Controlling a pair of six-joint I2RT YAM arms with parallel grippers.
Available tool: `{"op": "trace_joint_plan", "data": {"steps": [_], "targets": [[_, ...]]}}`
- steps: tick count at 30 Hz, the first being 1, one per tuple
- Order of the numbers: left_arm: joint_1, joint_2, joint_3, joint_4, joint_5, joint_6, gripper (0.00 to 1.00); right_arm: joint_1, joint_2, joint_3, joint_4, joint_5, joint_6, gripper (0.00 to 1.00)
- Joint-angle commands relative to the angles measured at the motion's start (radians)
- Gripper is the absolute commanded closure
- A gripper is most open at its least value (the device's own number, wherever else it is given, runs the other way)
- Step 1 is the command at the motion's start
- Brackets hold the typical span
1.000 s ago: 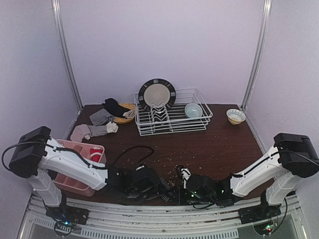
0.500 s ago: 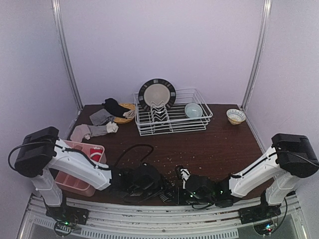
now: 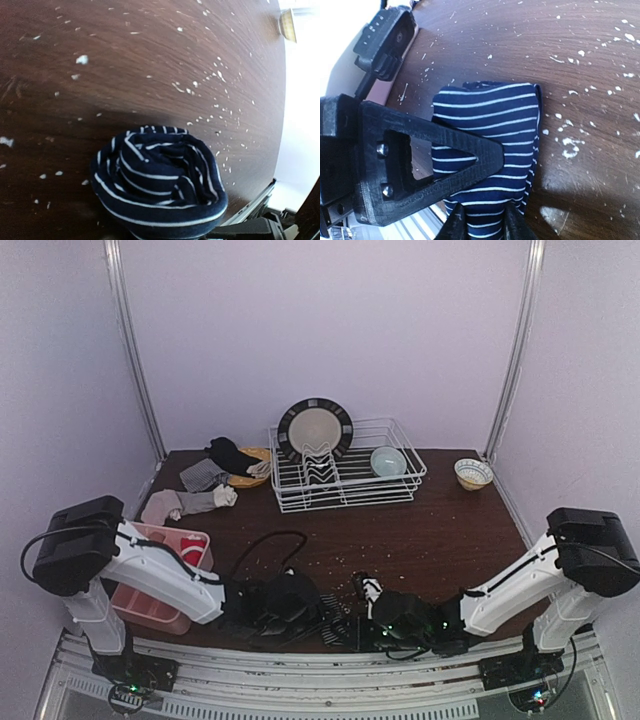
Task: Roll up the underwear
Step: Pass from the right arm to the left, then move the storage box to the center of the board.
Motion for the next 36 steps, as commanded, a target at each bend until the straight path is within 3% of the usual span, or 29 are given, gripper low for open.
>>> {"op": "trace_joint_plan", "data": {"steps": [1,7,13,21,26,29,33,36], "targets": [[0.010,0.011,0.030,-0.172,-0.015,0.131,1.00,0.024,-0.059,-0.004,-0.273,-0.062,-0.029,0.69],[0.009,-0.088,0.097,-0.395,-0.090,0.337,1.00,0.036,-0.331,0.009,-0.487,0.011,-0.074,0.55],[0.009,-0.285,0.099,-0.667,-0.165,0.518,1.00,0.037,-0.556,-0.001,-0.679,0.117,-0.146,0.53],[0.097,-0.646,0.167,-1.106,-0.231,0.793,1.00,0.037,-0.695,-0.080,-0.642,0.135,-0.216,0.53],[0.359,-0.878,0.135,-1.195,-0.049,0.989,1.00,0.035,-0.690,-0.114,-0.587,0.102,-0.240,0.53],[0.555,-0.987,0.106,-1.151,0.208,1.108,1.00,0.034,-0.664,-0.123,-0.540,0.069,-0.261,0.53],[0.773,-0.969,0.108,-1.083,0.476,1.189,1.00,0.034,-0.620,-0.124,-0.492,0.035,-0.283,0.53],[0.902,-0.843,0.121,-1.047,0.626,1.250,1.00,0.033,-0.597,-0.120,-0.472,0.017,-0.295,0.53]]}}
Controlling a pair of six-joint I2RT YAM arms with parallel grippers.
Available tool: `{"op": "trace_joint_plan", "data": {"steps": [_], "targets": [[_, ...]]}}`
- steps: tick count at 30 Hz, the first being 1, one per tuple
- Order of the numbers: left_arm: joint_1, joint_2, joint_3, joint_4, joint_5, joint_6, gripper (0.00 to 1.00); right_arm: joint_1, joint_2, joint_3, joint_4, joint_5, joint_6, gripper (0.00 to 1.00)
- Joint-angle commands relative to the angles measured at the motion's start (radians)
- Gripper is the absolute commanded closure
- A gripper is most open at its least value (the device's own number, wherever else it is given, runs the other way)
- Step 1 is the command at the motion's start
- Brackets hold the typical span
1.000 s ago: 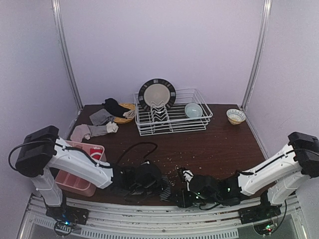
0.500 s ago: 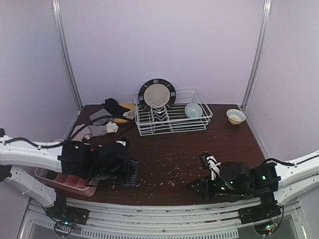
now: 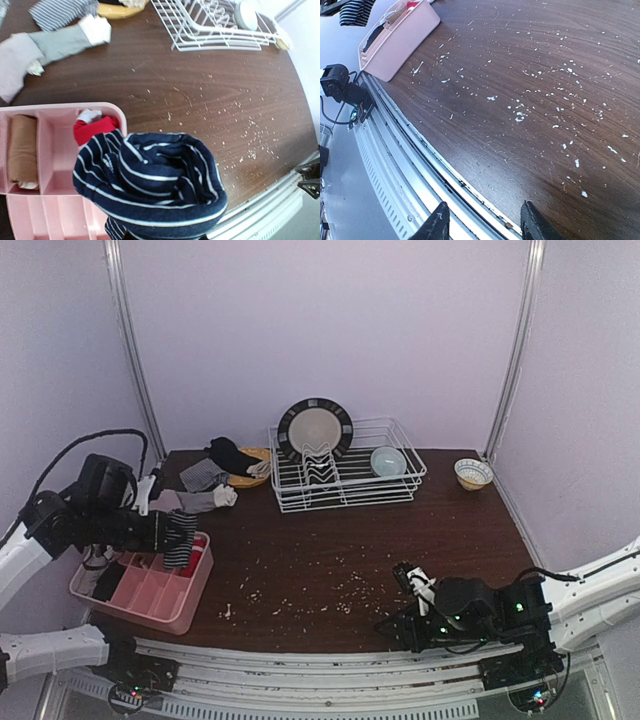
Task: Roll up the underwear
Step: Move the storage box to the center of the board.
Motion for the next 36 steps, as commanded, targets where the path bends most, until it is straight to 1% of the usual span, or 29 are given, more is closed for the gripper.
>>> {"op": "trace_joint_plan", "data": {"steps": [1,3,4,7,9,12,15,16,18,20,21,23,26,29,36], "targets": [[0.173,0.176,0.005,0.087,0.391,0.171,1.00,-0.002,0.029,-0.004,0.060,-0.042,-0.040,0.54],[0.243,0.244,0.002,0.127,0.526,0.204,1.00,-0.003,0.035,-0.005,0.071,-0.054,-0.048,0.54],[0.256,0.269,0.001,0.137,0.568,0.219,1.00,-0.002,0.037,-0.007,0.074,-0.056,-0.051,0.54],[0.267,0.336,0.009,0.124,0.604,0.255,1.00,-0.004,0.041,-0.011,0.083,-0.056,-0.059,0.54],[0.279,0.348,0.006,0.101,0.614,0.255,1.00,-0.004,0.047,-0.009,0.086,-0.059,-0.067,0.54],[0.279,0.268,-0.036,0.091,0.633,0.191,1.00,-0.007,0.057,-0.006,0.090,-0.065,-0.081,0.54],[0.275,0.104,-0.130,0.173,0.683,0.042,1.00,-0.008,0.073,-0.008,0.113,-0.077,-0.094,0.54],[0.273,0.066,-0.142,0.178,0.688,0.014,1.00,-0.011,0.082,-0.010,0.123,-0.081,-0.096,0.54],[0.271,0.049,-0.146,0.156,0.678,-0.006,1.00,-0.017,0.110,-0.009,0.145,-0.098,-0.100,0.54],[0.271,0.102,-0.124,0.089,0.654,0.015,1.00,-0.023,0.137,-0.002,0.161,-0.115,-0.103,0.55],[0.271,0.138,-0.100,0.054,0.615,0.025,1.00,-0.024,0.147,0.004,0.165,-0.122,-0.104,0.55],[0.273,0.194,-0.050,-0.106,0.516,0.074,1.00,-0.027,0.161,0.014,0.175,-0.130,-0.109,0.55],[0.273,0.191,-0.041,-0.227,0.398,0.085,1.00,-0.028,0.171,0.016,0.206,-0.134,-0.116,0.55],[0.273,0.180,-0.050,-0.247,0.375,0.073,1.00,-0.034,0.188,0.024,0.231,-0.145,-0.124,0.55],[0.274,0.258,-0.037,-0.275,0.274,0.040,1.00,-0.039,0.213,0.046,0.257,-0.192,-0.132,0.55]]}}
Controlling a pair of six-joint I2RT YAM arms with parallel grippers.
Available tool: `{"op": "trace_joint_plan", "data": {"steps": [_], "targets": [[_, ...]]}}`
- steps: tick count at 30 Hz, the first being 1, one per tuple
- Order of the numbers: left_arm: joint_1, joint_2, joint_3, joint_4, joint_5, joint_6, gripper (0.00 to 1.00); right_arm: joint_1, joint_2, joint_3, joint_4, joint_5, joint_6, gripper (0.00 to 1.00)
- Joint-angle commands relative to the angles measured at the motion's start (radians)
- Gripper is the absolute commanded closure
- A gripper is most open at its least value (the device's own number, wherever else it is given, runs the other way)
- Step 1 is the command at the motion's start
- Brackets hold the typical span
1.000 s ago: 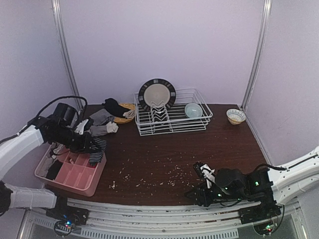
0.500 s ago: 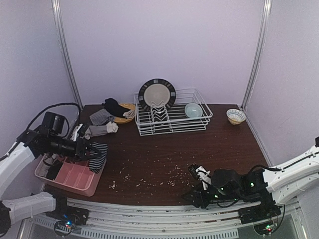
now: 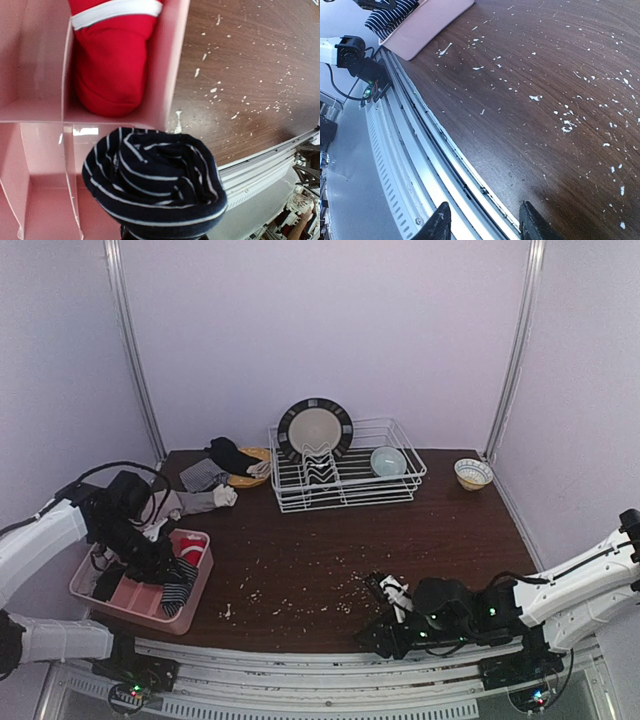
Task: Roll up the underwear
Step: Move the storage box to the center of the board.
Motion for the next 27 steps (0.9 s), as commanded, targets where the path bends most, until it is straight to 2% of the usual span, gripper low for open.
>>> {"op": "trace_joint_plan", "data": {"steps": [1,5,8,15,23,27], "targets": [[0.005,0.032,0.028,-0.045,-0.092,-0.023,1.00,-0.004,-0.002,0.020,0.039,-0.031,-0.016,0.55],[0.001,0.060,0.024,-0.059,-0.145,-0.065,1.00,-0.003,-0.025,0.011,0.042,-0.034,-0.014,0.55],[-0.032,0.062,0.025,-0.076,-0.234,-0.133,1.00,-0.003,-0.047,0.005,0.044,-0.031,-0.014,0.55],[-0.120,-0.023,0.002,-0.053,-0.400,-0.285,1.00,-0.003,-0.062,0.002,0.076,-0.054,0.003,0.56],[-0.265,0.008,-0.103,0.073,-0.401,-0.398,1.00,-0.004,-0.065,0.013,0.077,-0.083,0.022,0.56],[-0.286,0.049,-0.131,0.128,-0.405,-0.417,1.00,-0.004,-0.080,0.015,0.068,-0.081,0.027,0.56]]}}
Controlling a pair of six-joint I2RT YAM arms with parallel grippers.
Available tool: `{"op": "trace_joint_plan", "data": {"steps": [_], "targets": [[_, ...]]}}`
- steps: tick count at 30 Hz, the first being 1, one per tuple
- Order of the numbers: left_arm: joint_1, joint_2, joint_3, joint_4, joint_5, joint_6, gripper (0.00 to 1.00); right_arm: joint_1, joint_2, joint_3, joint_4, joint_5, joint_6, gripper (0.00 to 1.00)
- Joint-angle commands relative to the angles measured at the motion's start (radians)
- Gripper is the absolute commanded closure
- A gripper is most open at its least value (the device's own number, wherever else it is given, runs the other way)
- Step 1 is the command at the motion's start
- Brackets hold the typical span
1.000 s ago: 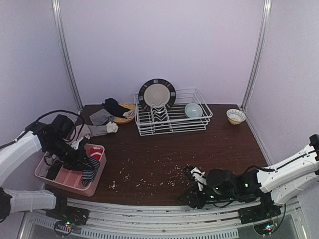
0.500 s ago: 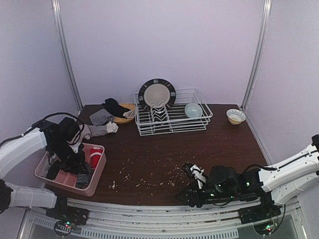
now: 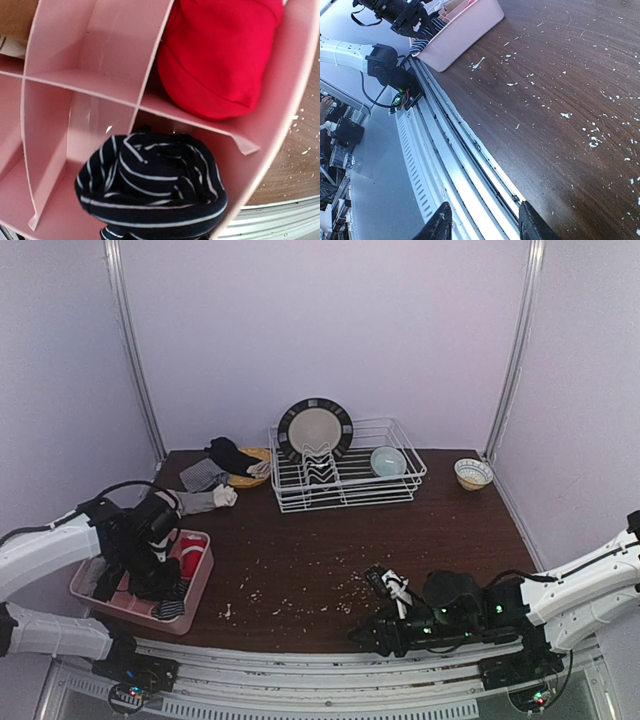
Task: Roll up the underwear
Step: Move the storage box to the center of the board.
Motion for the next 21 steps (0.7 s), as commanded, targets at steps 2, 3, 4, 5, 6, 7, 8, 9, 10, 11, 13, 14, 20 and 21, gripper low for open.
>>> {"op": "trace_joint_plan", "data": {"steps": [2,3,4,5,6,7,8,9,10,11,13,14,20,21], "targets": [[-0.020,0.053,-0.053,0.131,0.002,-0.058,1.00,-0.003,-0.040,0.014,-0.010,-0.005,0.013,0.56],[-0.019,0.064,-0.063,0.151,0.007,-0.057,1.00,-0.003,-0.046,0.014,-0.016,-0.002,0.013,0.56],[-0.020,0.073,-0.078,0.179,0.024,-0.054,1.00,-0.004,-0.052,0.015,-0.023,0.000,0.012,0.56],[-0.023,0.082,-0.094,0.221,0.053,-0.054,1.00,-0.004,-0.059,0.016,-0.031,0.005,0.009,0.56],[-0.034,0.092,-0.108,0.268,0.080,-0.057,1.00,-0.003,-0.064,0.017,-0.042,0.008,0.007,0.56],[-0.051,0.103,-0.118,0.324,0.108,-0.060,1.00,-0.003,-0.069,0.017,-0.052,0.015,0.004,0.56],[-0.072,0.119,-0.120,0.353,0.112,-0.066,1.00,-0.003,-0.075,0.018,-0.063,0.022,0.002,0.56],[-0.095,0.135,-0.120,0.382,0.110,-0.075,1.00,-0.003,-0.081,0.019,-0.072,0.028,0.001,0.56],[-0.122,0.152,-0.120,0.418,0.116,-0.087,1.00,-0.004,-0.086,0.020,-0.080,0.036,-0.001,0.56],[-0.141,0.172,-0.121,0.471,0.128,-0.095,1.00,-0.004,-0.091,0.020,-0.090,0.042,-0.001,0.56],[-0.179,0.238,-0.104,0.555,0.138,-0.118,1.00,-0.003,-0.096,0.024,-0.106,0.053,-0.003,0.56],[-0.202,0.279,-0.083,0.590,0.141,-0.122,1.00,-0.003,-0.099,0.026,-0.118,0.060,-0.004,0.56],[-0.269,0.510,0.089,0.600,0.169,-0.053,1.00,-0.004,-0.130,0.026,-0.193,0.103,-0.005,0.56],[-0.269,0.521,0.088,0.603,0.160,-0.049,1.00,-0.003,-0.135,0.026,-0.201,0.111,-0.006,0.56]]}}
